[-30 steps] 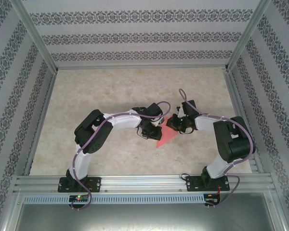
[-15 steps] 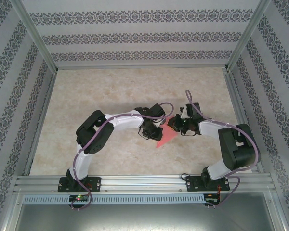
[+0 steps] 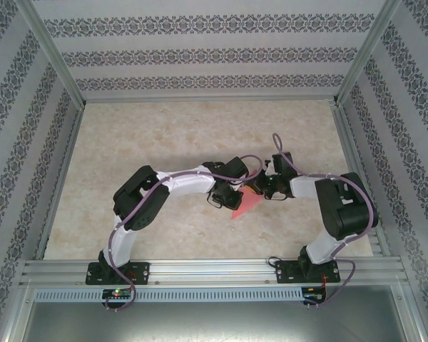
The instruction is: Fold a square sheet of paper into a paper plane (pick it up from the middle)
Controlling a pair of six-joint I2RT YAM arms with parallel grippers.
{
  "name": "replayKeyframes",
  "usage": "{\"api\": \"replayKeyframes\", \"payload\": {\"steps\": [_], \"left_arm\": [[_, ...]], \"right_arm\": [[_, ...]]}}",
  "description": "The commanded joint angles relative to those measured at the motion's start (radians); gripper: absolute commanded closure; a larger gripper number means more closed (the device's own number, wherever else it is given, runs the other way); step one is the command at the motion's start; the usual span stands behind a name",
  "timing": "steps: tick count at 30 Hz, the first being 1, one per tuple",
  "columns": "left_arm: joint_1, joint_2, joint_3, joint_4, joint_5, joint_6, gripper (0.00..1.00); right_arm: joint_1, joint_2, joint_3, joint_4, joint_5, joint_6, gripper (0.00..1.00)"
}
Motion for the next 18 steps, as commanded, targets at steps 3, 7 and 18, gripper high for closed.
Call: {"api": "replayKeyframes", "payload": {"steps": [3, 7, 18], "left_arm": [[-0.043, 0.135, -0.069, 0.057, -0.162, 0.06, 0.83], [-0.056, 0.144, -0.076, 0.058, -0.2, 0.071, 0.83], [-0.082, 0.165, -0.092, 0.05, -0.256, 0.091, 0.83]], "right_arm": [[0.004, 0.04, 0.066, 0.002, 0.024, -0.006, 0.94], [-0.001, 0.051, 0.091, -0.082, 0.073, -0.057, 0.94], [-0.044, 0.043, 0.055, -0.077, 0.045, -0.11, 0.94]]}}
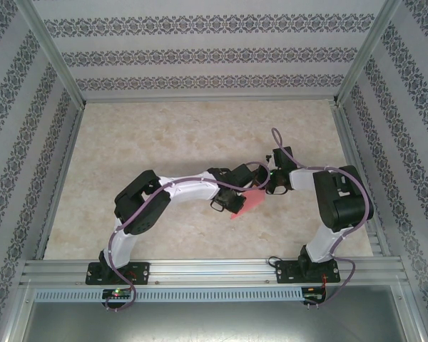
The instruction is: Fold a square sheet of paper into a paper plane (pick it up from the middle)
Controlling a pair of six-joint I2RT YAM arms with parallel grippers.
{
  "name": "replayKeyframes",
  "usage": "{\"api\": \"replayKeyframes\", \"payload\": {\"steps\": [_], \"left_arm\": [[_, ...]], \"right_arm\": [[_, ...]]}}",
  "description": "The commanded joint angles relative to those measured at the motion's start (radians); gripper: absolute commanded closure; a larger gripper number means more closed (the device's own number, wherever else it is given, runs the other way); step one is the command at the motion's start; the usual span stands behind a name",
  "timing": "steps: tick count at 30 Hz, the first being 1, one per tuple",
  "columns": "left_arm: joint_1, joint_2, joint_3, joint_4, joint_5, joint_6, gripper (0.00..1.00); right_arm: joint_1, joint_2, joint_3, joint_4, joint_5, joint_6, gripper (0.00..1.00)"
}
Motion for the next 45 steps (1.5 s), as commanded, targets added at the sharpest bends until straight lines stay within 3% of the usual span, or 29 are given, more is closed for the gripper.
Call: {"api": "replayKeyframes", "payload": {"steps": [1, 10, 18, 30, 38, 45], "left_arm": [[-0.013, 0.165, -0.086, 0.046, -0.084, 0.034, 0.84], [-0.018, 0.16, -0.109, 0.079, -0.087, 0.033, 0.84], [-0.018, 0.141, -0.12, 0.103, -0.072, 0.028, 0.84], [-0.019, 0.055, -0.111, 0.087, -0.07, 0.017, 0.83], [-0.019, -0.071, -0.088, 0.078, -0.066, -0.01, 0.79], [-0.019, -0.177, -0.08, 0.045, -0.129, -0.029, 0.73]], "right_arm": [[-0.012, -0.037, -0.041, 0.023, -0.023, 0.0, 0.94], [0.015, -0.213, -0.202, 0.174, -0.125, 0.191, 0.96], [0.072, -0.165, -0.246, 0.24, -0.125, 0.221, 0.97], [0.071, -0.109, -0.244, 0.053, -0.015, 0.064, 0.98], [0.07, -0.067, -0.255, 0.027, 0.035, 0.024, 0.99], [0.07, -0.05, -0.247, 0.026, 0.029, 0.01, 0.99]]}}
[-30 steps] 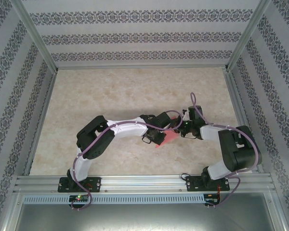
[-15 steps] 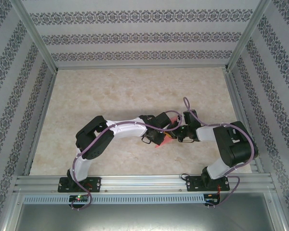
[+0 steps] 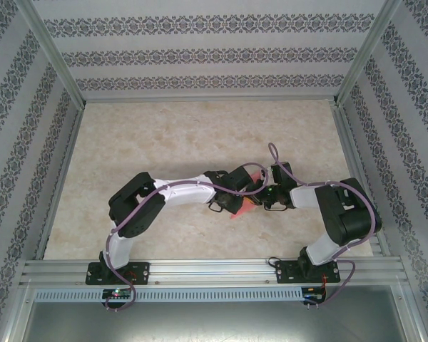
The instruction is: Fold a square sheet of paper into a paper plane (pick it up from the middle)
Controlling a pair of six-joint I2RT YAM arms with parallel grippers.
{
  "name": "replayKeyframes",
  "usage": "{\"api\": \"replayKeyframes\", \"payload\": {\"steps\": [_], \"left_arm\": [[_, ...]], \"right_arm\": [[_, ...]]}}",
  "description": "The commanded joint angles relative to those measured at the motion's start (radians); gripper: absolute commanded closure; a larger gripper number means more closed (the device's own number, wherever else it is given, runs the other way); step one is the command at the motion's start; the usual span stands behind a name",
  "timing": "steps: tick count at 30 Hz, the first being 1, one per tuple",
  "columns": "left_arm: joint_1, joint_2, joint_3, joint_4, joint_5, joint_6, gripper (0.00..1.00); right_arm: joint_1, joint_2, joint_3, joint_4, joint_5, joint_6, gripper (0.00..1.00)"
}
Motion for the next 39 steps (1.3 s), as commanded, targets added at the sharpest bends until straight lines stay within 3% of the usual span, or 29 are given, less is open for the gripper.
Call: {"api": "replayKeyframes", "payload": {"steps": [1, 5, 10, 29, 39], "left_arm": [[-0.006, -0.096, -0.014, -0.023, -0.042, -0.028, 0.72], [-0.006, -0.121, -0.039, 0.015, 0.057, -0.059, 0.73], [-0.006, -0.074, -0.061, 0.084, 0.19, -0.089, 0.83], [0.027, 0.018, -0.117, 0.159, 0.224, -0.098, 0.89], [0.042, -0.023, -0.213, 0.188, 0.239, -0.102, 0.89]], "right_arm": [[-0.004, 0.07, -0.021, -0.116, 0.119, -0.041, 0.99], [0.0, 0.079, -0.017, -0.101, 0.108, -0.035, 0.99], [0.0, 0.081, -0.019, -0.084, 0.089, -0.028, 0.99], [-0.01, 0.054, -0.007, -0.139, 0.093, -0.058, 1.0], [-0.027, 0.058, 0.01, -0.189, 0.108, -0.101, 1.0]]}}
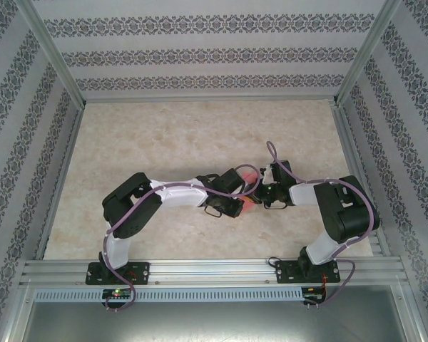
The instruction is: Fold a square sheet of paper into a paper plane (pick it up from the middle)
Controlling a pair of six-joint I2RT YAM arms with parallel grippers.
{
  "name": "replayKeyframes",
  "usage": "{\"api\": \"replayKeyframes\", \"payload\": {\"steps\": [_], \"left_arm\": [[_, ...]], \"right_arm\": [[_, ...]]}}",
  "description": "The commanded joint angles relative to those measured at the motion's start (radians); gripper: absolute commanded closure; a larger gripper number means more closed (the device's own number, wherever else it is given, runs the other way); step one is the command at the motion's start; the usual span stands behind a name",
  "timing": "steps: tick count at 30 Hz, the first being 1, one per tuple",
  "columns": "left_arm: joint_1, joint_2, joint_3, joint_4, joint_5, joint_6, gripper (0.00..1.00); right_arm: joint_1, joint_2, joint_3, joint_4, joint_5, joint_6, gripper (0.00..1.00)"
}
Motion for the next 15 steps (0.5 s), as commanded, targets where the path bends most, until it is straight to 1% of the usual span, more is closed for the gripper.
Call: {"api": "replayKeyframes", "payload": {"steps": [1, 12, 15], "left_arm": [[0.014, 0.011, -0.057, -0.021, 0.002, -0.017, 0.89], [0.015, -0.04, -0.143, -0.013, 0.045, -0.03, 0.89], [0.014, -0.05, -0.161, -0.025, 0.038, -0.029, 0.89]], "right_arm": [[-0.021, 0.041, -0.02, -0.158, 0.123, -0.051, 1.0], [-0.04, 0.059, -0.013, -0.175, 0.128, -0.078, 1.0], [-0.04, 0.066, -0.009, -0.177, 0.128, -0.083, 1.0]]}}
